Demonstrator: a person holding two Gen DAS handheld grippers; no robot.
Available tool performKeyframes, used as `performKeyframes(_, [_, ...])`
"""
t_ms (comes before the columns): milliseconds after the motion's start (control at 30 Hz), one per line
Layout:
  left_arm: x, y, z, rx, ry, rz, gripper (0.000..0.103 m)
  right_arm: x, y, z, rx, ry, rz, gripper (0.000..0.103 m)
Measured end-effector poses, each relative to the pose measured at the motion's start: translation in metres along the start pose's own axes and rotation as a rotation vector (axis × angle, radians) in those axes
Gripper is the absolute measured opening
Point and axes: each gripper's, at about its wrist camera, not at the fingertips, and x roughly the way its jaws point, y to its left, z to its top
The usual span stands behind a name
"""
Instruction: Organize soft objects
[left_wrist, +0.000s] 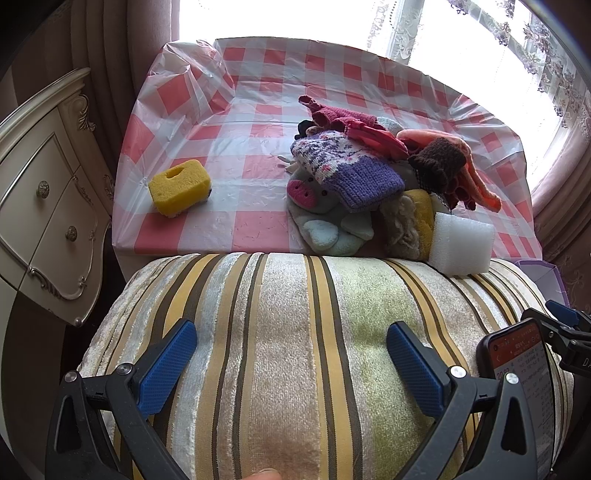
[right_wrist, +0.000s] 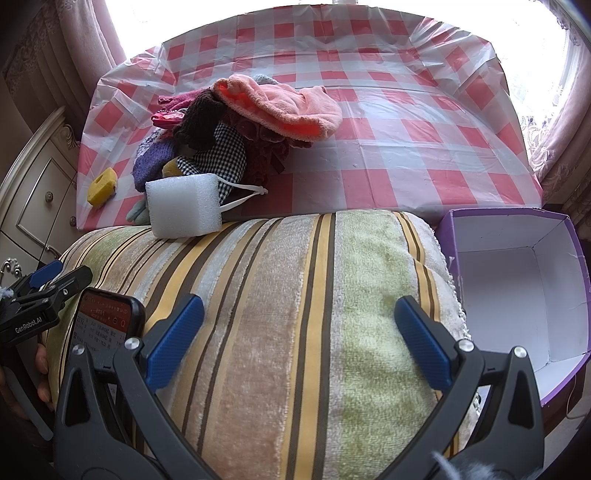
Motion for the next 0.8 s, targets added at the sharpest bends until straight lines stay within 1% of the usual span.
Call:
performKeyframes(500, [-0.0001,-0.0002,0.0001,0.002,0.004,0.003,0.103,0.0004,0.0003,0.0004,-0.002,0.001,0.000,0.103])
performKeyframes(800, [0.0018,-0.0003,0.0016,-0.017,0.018,0.009,0.103,0.0006,0.0005,0.0005,-0.002,0.001,0.000,0.103])
